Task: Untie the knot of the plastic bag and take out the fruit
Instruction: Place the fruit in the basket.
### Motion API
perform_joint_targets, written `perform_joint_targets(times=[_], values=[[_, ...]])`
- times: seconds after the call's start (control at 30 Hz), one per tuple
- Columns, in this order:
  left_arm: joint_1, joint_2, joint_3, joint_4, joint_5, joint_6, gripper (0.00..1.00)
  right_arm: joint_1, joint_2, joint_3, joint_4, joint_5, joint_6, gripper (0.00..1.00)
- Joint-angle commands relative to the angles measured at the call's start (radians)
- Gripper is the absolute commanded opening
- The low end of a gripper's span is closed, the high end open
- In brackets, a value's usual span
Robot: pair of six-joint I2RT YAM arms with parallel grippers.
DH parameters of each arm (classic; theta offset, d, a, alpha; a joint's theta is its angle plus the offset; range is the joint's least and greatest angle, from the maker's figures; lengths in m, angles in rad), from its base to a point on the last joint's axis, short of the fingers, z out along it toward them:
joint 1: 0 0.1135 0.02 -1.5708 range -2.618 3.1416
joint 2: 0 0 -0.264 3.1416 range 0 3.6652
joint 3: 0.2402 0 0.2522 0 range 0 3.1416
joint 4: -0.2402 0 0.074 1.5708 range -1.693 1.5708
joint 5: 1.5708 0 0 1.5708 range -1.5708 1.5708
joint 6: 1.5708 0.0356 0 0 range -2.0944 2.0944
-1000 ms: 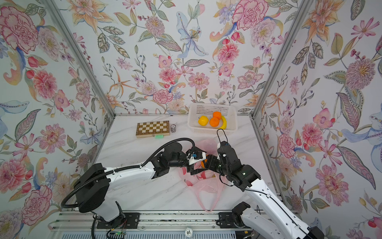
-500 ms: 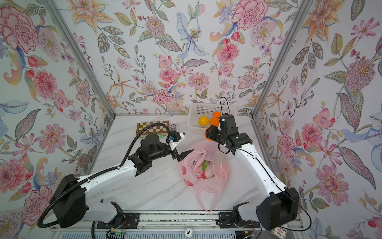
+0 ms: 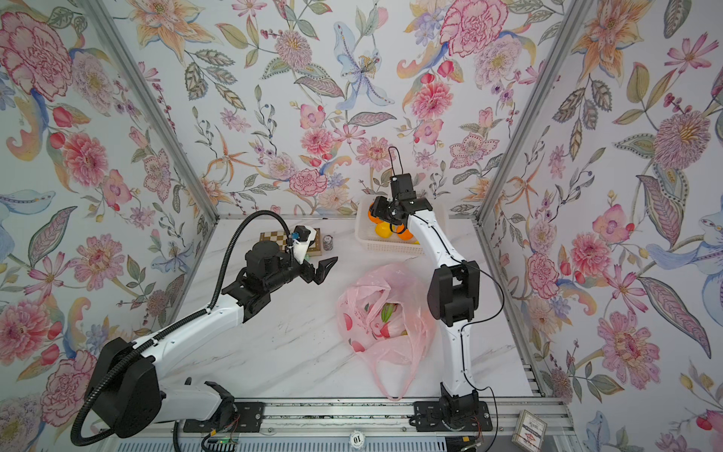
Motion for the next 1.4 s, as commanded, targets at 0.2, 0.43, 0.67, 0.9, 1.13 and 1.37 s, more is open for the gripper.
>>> perform_joint_targets(times=[0.2, 0.43, 0.67, 0.9, 1.13, 1.37], values=[[0.019, -0.04, 0.028, -0.13, -0.047, -0.124, 0.99, 0.023, 0.208, 0.195, -0.127, 0.013, 0.007, 0.52], [0.019, -0.05, 0.023, -0.171, -0.042, -0.149, 0.98, 0.021, 0.27, 0.168, -0.134, 0.023, -0.013, 0.52], [0.019, -0.063, 0.013, -0.182, -0.06, -0.153, 0.98, 0.006, 0.359, 0.225, -0.135, 0.055, -0.013, 0.52], [0.019, -0.077, -0.004, -0.181, -0.061, -0.151, 0.98, -0.005, 0.405, 0.263, -0.133, 0.058, 0.011, 0.64], [0.015, -0.079, -0.004, -0.166, -0.015, -0.12, 0.99, -0.001, 0.298, 0.248, -0.133, 0.061, 0.021, 0.85], [-0.003, -0.075, 0.004, -0.149, 0.059, -0.1, 0.97, 0.009, 0.097, 0.141, -0.13, 0.105, -0.011, 0.88]])
